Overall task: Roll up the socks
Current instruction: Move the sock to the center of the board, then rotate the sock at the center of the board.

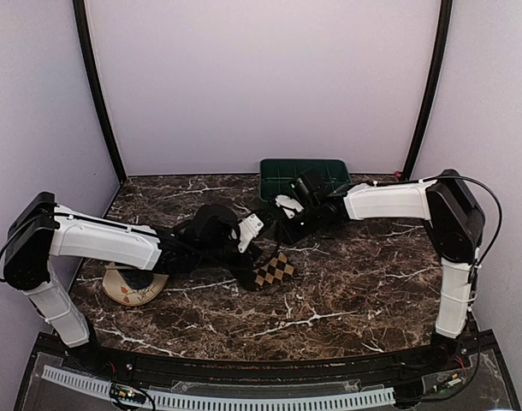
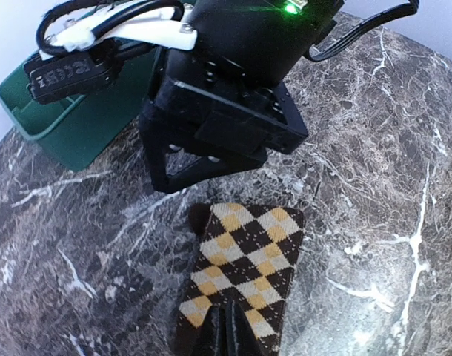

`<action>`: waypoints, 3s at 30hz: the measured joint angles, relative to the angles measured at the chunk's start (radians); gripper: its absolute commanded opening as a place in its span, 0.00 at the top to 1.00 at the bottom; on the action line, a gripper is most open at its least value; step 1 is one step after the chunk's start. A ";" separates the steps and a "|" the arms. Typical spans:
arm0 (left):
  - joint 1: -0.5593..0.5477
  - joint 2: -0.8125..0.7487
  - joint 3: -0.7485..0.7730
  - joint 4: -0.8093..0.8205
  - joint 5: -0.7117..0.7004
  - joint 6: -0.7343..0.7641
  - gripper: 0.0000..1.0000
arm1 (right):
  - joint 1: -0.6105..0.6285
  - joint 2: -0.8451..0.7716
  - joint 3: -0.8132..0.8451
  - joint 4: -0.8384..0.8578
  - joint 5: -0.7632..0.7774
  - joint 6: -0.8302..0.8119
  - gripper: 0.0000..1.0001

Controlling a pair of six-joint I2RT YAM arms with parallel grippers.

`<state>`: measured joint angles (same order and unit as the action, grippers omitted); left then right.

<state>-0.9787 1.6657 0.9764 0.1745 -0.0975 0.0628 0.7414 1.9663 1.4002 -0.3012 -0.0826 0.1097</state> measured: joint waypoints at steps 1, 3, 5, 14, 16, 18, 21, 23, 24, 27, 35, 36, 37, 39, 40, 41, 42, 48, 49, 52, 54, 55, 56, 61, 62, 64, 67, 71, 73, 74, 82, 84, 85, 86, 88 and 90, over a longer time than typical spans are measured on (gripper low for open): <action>-0.006 -0.007 -0.005 -0.013 -0.001 -0.029 0.99 | 0.000 0.009 0.008 -0.017 -0.017 -0.007 0.64; -0.026 -0.020 -0.031 -0.032 -0.005 -0.085 1.00 | 0.000 0.018 0.015 -0.045 -0.041 -0.020 0.64; -0.055 -0.029 -0.069 -0.061 -0.008 -0.140 1.00 | 0.000 0.021 0.018 -0.074 -0.064 -0.029 0.65; -0.110 0.000 -0.105 -0.159 0.007 -0.293 1.00 | 0.000 0.073 0.100 -0.163 -0.117 -0.057 0.65; -0.113 0.025 -0.095 -0.176 0.008 -0.311 1.00 | 0.000 0.097 0.119 -0.174 -0.119 -0.060 0.65; -0.113 0.056 -0.081 -0.185 0.008 -0.328 1.00 | 0.000 0.114 0.127 -0.182 -0.119 -0.061 0.65; -0.113 0.095 -0.062 -0.202 0.008 -0.345 1.00 | 0.000 0.131 0.141 -0.202 -0.116 -0.065 0.65; -0.113 0.122 -0.045 -0.214 0.007 -0.356 1.00 | 0.000 0.141 0.153 -0.212 -0.107 -0.068 0.65; -0.113 0.129 -0.036 -0.215 0.004 -0.359 1.00 | 0.000 0.142 0.156 -0.216 -0.102 -0.068 0.65; -0.113 0.150 -0.008 -0.226 -0.008 -0.370 1.00 | 0.000 0.143 0.157 -0.224 -0.085 -0.070 0.65; -0.115 0.209 0.079 -0.277 -0.087 -0.392 1.00 | -0.004 0.133 0.124 -0.222 -0.053 -0.069 0.65; -0.114 0.214 0.087 -0.283 -0.095 -0.395 1.00 | -0.005 0.128 0.111 -0.220 -0.051 -0.068 0.65; -0.113 0.218 0.090 -0.284 -0.102 -0.400 1.00 | -0.006 0.123 0.099 -0.220 -0.049 -0.067 0.65; -0.107 0.218 0.090 -0.285 -0.108 -0.409 1.00 | -0.007 0.110 0.075 -0.223 -0.046 -0.063 0.65; -0.101 0.218 0.090 -0.286 -0.110 -0.415 1.00 | -0.008 0.104 0.065 -0.221 -0.046 -0.060 0.65; -0.095 0.218 0.090 -0.285 -0.111 -0.418 1.00 | -0.008 0.097 0.056 -0.222 -0.045 -0.057 0.65; -0.086 0.218 0.089 -0.285 -0.112 -0.423 1.00 | -0.008 0.087 0.044 -0.220 -0.045 -0.053 0.65; -0.029 0.218 0.087 -0.277 -0.113 -0.427 1.00 | -0.010 0.016 -0.022 -0.214 -0.050 -0.031 0.65; -0.018 0.218 0.086 -0.275 -0.113 -0.426 1.00 | -0.010 0.002 -0.034 -0.210 -0.053 -0.025 0.65; 0.010 0.218 0.085 -0.267 -0.109 -0.416 1.00 | -0.010 -0.042 -0.080 -0.193 -0.067 -0.007 0.65; 0.027 0.218 0.085 -0.262 -0.105 -0.406 1.00 | -0.010 -0.064 -0.110 -0.180 -0.082 0.007 0.65; 0.035 0.218 0.084 -0.258 -0.103 -0.396 1.00 | -0.010 -0.076 -0.127 -0.169 -0.087 0.013 0.66; 0.041 0.219 0.084 -0.255 -0.102 -0.387 1.00 | -0.010 -0.088 -0.145 -0.162 -0.095 0.021 0.66; 0.053 0.234 0.099 -0.250 -0.101 -0.348 1.00 | -0.005 -0.121 -0.219 -0.129 -0.123 0.054 0.66; 0.055 0.239 0.106 -0.248 -0.101 -0.341 1.00 | -0.003 -0.124 -0.231 -0.121 -0.127 0.058 0.66; 0.064 0.251 0.117 -0.241 -0.101 -0.327 1.00 | 0.000 -0.134 -0.263 -0.104 -0.135 0.070 0.66; 0.083 0.269 0.138 -0.230 -0.097 -0.302 1.00 | 0.012 -0.151 -0.308 -0.087 -0.146 0.090 0.66; 0.122 0.293 0.169 -0.220 -0.075 -0.267 1.00 | 0.044 -0.175 -0.344 -0.063 -0.154 0.119 0.66; 0.140 0.308 0.190 -0.220 -0.063 -0.251 1.00 | 0.064 -0.184 -0.354 -0.046 -0.155 0.135 0.67; 0.146 0.318 0.203 -0.220 -0.059 -0.244 1.00 | 0.073 -0.189 -0.359 -0.037 -0.153 0.141 0.66; 0.180 0.420 0.343 -0.209 0.003 -0.182 1.00 | 0.097 -0.305 -0.396 -0.035 -0.066 0.175 0.63; 0.190 0.428 0.359 -0.215 0.010 -0.178 1.00 | 0.097 -0.335 -0.399 -0.037 -0.038 0.167 0.61; 0.192 0.428 0.360 -0.221 0.012 -0.177 1.00 | 0.097 -0.344 -0.400 -0.037 -0.024 0.161 0.61; 0.194 0.427 0.362 -0.227 0.014 -0.176 1.00 | 0.097 -0.349 -0.401 -0.037 -0.013 0.155 0.60; 0.198 0.423 0.360 -0.233 0.020 -0.175 1.00 | 0.097 -0.360 -0.410 -0.035 0.013 0.131 0.58; 0.198 0.397 0.337 -0.238 0.027 -0.175 1.00 | 0.097 -0.368 -0.422 -0.036 0.036 0.106 0.56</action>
<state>-0.7803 2.0624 1.3136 -0.0635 -0.0704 -0.1127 0.8379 1.5982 0.9779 -0.3370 -0.0467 0.2161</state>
